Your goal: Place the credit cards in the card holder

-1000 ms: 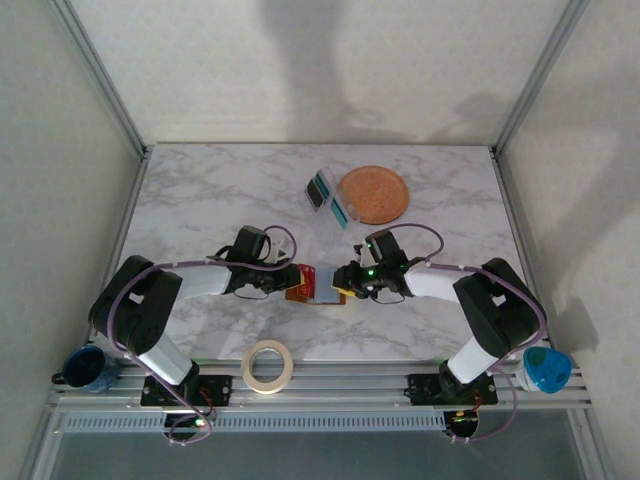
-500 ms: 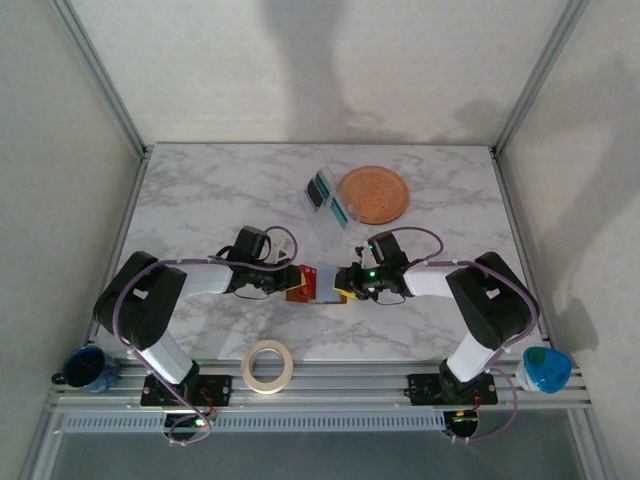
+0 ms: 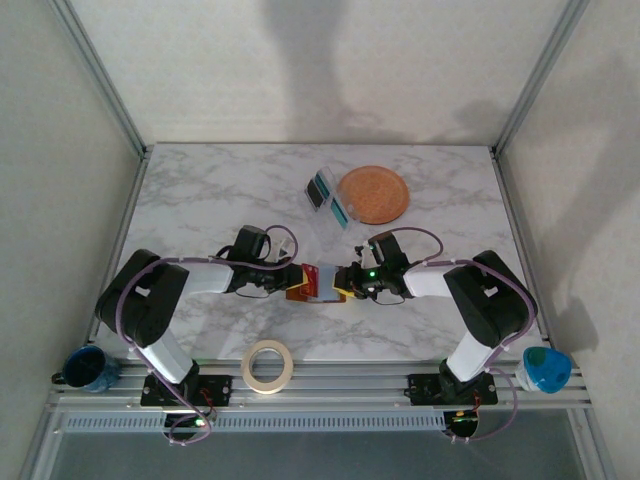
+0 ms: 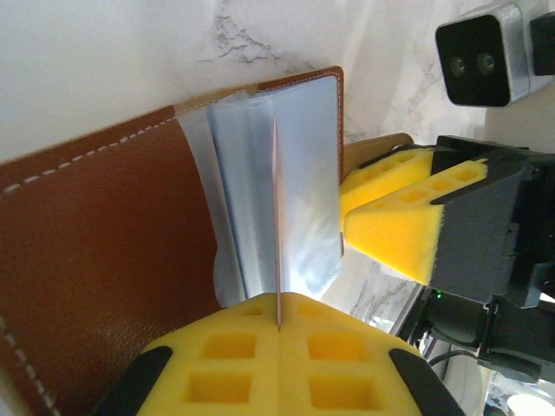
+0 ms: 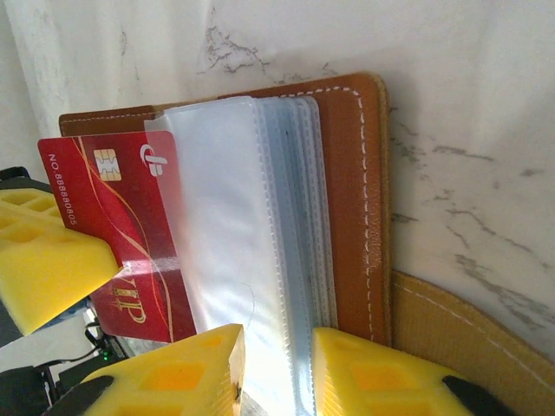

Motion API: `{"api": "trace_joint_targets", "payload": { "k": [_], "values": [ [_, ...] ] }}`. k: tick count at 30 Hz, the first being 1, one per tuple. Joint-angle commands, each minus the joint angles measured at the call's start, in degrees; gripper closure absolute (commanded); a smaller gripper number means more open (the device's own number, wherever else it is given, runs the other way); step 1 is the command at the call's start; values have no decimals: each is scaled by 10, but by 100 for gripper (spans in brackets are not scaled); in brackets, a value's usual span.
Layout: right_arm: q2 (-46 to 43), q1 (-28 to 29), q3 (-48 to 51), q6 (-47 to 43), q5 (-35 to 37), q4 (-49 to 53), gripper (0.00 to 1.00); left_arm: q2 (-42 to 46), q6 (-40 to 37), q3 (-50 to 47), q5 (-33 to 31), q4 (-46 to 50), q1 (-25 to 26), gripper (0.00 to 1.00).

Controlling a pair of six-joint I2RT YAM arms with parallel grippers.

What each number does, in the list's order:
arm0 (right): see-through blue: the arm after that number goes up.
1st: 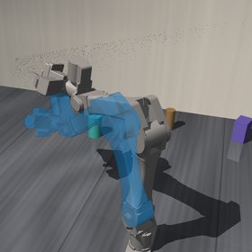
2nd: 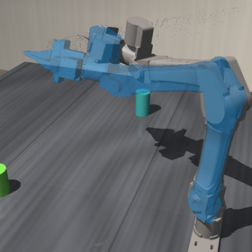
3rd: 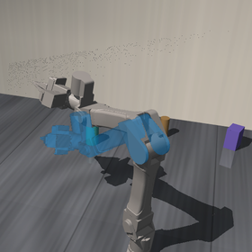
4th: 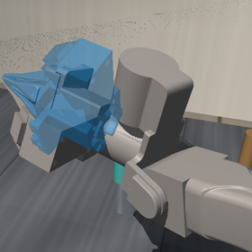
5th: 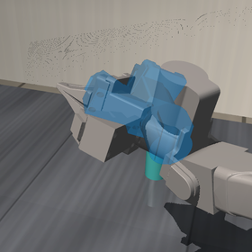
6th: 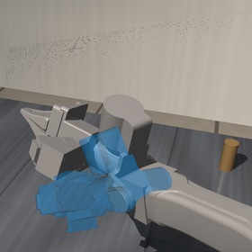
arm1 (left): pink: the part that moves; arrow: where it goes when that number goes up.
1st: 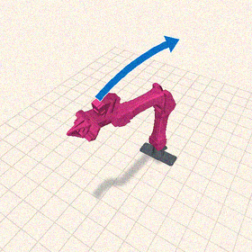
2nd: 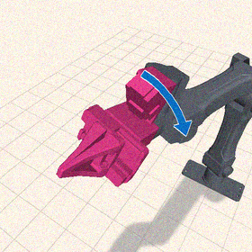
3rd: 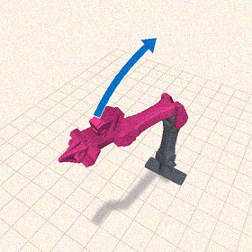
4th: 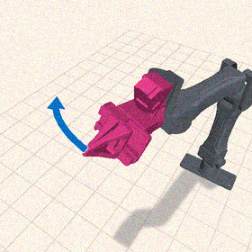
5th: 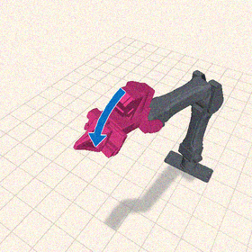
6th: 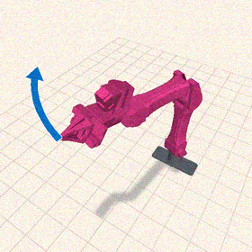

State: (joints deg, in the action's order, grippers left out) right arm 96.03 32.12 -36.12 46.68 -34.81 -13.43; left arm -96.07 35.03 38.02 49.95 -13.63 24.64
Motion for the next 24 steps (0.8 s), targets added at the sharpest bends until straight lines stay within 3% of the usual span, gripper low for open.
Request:
{"api": "trace_joint_targets", "payload": {
  "k": [1, 19, 24],
  "values": [
    [15, -2, 15, -1, -7, -7, 73, -7, 22, -6, 19, -37, -3, 100],
    [19, -4, 25, 9, -6, -29, 71, -16, 50, -37, 24, -87, 6, 100],
    [16, -4, 25, 11, -5, -30, 71, -15, 72, -48, 12, -115, 8, 95]
  ]
}}
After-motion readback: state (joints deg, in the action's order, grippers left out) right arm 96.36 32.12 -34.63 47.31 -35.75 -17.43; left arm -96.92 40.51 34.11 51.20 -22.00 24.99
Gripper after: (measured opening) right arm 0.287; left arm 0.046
